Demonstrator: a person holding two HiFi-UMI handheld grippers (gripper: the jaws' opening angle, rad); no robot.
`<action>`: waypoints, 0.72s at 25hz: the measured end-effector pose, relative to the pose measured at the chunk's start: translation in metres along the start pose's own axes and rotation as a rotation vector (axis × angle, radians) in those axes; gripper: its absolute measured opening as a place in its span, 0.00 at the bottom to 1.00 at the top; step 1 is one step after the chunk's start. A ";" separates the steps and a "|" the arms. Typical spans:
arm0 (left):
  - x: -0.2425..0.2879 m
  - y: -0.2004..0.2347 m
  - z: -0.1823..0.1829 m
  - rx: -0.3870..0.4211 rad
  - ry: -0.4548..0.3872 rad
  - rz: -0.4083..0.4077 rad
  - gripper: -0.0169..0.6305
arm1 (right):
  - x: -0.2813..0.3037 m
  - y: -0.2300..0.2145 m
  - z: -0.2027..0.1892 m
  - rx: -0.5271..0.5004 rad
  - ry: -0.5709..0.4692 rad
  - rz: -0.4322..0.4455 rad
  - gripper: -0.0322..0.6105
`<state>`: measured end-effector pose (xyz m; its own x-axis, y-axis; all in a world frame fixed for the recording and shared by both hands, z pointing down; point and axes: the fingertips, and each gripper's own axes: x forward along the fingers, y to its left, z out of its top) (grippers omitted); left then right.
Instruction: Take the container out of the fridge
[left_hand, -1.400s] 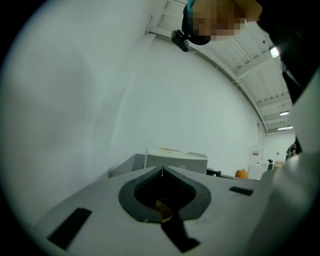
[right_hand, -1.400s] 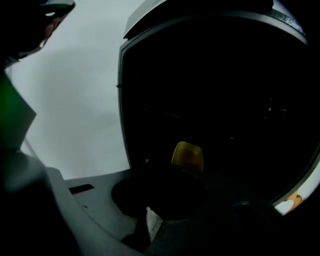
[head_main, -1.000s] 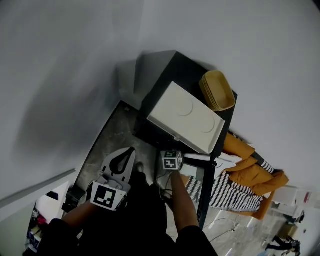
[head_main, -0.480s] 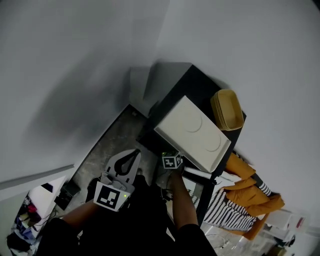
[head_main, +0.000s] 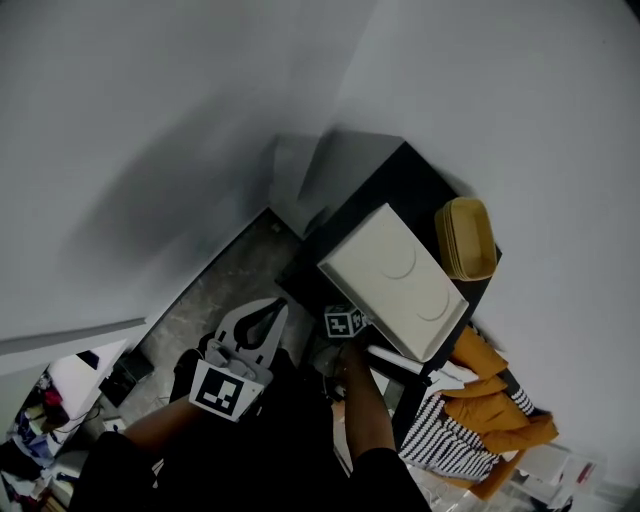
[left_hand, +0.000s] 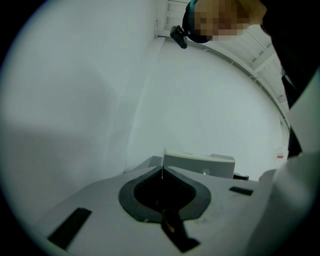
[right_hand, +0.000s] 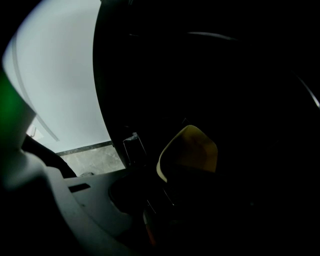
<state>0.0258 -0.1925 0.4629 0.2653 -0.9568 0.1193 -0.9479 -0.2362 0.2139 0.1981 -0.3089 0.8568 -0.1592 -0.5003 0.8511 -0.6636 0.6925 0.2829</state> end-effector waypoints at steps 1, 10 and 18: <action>0.001 0.000 0.000 -0.001 -0.003 0.004 0.03 | 0.002 0.001 0.000 -0.005 0.001 0.010 0.14; 0.002 0.005 -0.001 -0.010 -0.014 0.039 0.03 | 0.015 0.002 -0.002 -0.091 0.048 0.057 0.14; 0.000 0.010 0.000 -0.013 -0.020 0.057 0.03 | 0.020 0.002 -0.001 -0.183 0.086 0.054 0.11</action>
<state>0.0161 -0.1946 0.4649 0.2075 -0.9718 0.1123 -0.9589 -0.1793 0.2201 0.1938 -0.3169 0.8749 -0.1229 -0.4196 0.8993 -0.5108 0.8037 0.3052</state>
